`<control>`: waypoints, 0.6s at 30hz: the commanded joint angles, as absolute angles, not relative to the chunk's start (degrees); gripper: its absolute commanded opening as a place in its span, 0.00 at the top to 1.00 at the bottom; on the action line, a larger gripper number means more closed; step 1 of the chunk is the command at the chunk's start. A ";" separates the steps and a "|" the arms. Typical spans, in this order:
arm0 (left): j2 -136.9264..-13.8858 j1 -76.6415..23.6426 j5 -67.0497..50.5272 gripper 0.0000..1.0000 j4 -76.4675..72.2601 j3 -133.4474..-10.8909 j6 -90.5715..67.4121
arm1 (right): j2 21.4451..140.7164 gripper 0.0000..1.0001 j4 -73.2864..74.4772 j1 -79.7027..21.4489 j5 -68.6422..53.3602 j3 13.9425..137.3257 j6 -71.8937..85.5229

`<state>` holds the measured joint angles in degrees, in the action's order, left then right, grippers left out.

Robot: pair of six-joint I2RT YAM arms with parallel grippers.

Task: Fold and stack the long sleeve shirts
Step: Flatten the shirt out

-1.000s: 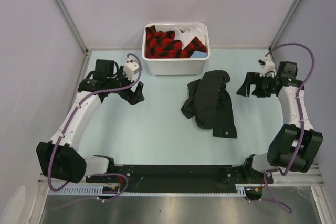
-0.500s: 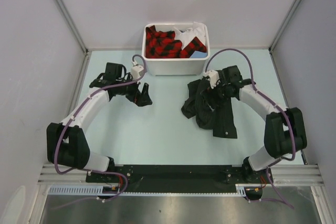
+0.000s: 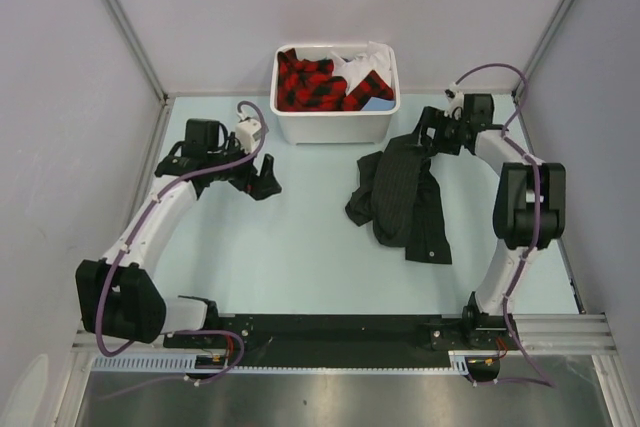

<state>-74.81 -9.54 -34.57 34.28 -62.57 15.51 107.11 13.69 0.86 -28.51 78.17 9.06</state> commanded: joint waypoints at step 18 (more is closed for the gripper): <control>-68.65 2.35 -40.06 0.01 32.62 -68.11 8.71 | 87.37 1.00 12.13 -23.42 -45.97 79.10 -5.58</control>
<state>-72.03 -3.18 -33.89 36.86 -64.66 13.45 93.32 14.28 -9.45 -41.52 79.18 6.55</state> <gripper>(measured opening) 0.994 0.022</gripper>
